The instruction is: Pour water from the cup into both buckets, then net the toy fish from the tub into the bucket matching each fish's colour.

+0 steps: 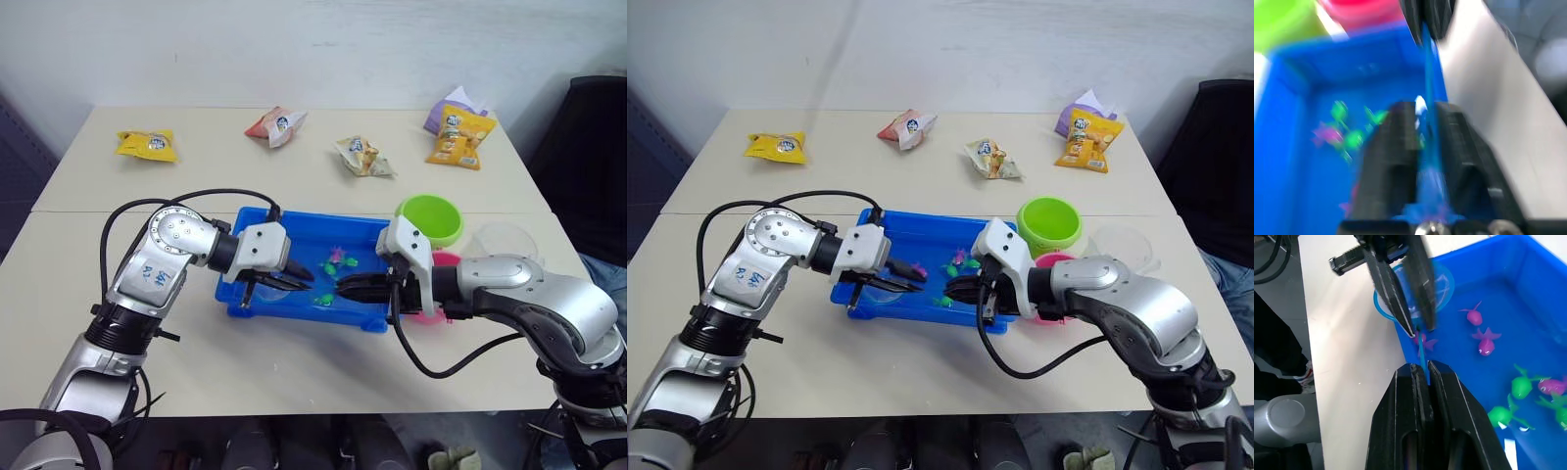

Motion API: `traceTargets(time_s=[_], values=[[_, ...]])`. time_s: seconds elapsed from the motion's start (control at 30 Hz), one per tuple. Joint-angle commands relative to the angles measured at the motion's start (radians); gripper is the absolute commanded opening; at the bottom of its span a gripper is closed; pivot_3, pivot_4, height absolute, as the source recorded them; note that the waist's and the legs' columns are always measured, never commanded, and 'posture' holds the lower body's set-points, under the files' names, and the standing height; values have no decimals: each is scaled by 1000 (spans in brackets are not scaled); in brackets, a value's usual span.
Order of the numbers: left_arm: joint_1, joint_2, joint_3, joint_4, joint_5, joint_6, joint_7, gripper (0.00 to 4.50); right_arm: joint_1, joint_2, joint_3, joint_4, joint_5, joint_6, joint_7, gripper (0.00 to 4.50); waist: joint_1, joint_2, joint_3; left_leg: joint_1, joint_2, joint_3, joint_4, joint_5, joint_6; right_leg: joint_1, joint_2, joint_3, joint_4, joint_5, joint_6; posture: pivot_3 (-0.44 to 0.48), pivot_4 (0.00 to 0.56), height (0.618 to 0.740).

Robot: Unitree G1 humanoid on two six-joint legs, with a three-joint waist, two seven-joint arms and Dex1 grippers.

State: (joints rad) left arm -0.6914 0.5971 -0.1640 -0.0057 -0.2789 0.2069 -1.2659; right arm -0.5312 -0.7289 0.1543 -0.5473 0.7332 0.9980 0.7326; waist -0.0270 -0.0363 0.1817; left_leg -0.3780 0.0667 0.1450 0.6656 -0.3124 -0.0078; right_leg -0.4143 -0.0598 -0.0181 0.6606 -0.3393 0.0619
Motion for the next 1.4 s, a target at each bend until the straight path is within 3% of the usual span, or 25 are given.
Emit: traceTargets(time_s=[0.03, 0.17, 0.33, 0.5, 0.93, 1.4], values=[[-57, 6, 187, 42, -158, 58, 40, 2776, -2, -32, -6, -30, -38, -51, 33, 0, -3, 0, 0, 0, 0, 0, 0, 0, 0, 0, 0, 0, 0, 0, 0, 0, 150, 739], [-72, 96, 295, 133, -178, 63, 40, 4484, 21, -103, -60, -43, -46, -61, 68, 0, -4, 0, 0, 0, 0, 0, 0, 0, -1, 0, 1, 0, 0, 0, 0, 0, 150, 739], [5, 197, 334, 259, -108, -45, 28, 4484, 75, -192, -162, -41, -4, -3, 80, 0, -1, 0, 0, 1, 0, 1, -1, 0, -1, 0, 0, 0, 0, 0, 0, 0, 150, 739], [127, 194, 345, 234, -116, -72, 48, 4484, 89, -252, -189, -12, -62, 27, 24, 0, 0, 0, 0, 1, 0, 0, 0, 0, 0, 0, -1, 0, 0, 0, 0, 0, 150, 739], [283, 123, 347, 44, -173, 19, 152, 4484, -80, -210, -21, 60, -197, 216, -135, 0, -4, 1, 0, 1, 0, 1, -1, 0, 0, 0, 0, 1, 0, 0, 0, 0, 150, 739], [321, 111, 358, -57, -213, 92, 200, 4484, -207, -142, 125, 110, -275, 280, -142, 0, -4, 1, 0, 1, 0, 1, -1, 0, -1, 0, -1, 0, 0, 0, 0, 0, 150, 739]])
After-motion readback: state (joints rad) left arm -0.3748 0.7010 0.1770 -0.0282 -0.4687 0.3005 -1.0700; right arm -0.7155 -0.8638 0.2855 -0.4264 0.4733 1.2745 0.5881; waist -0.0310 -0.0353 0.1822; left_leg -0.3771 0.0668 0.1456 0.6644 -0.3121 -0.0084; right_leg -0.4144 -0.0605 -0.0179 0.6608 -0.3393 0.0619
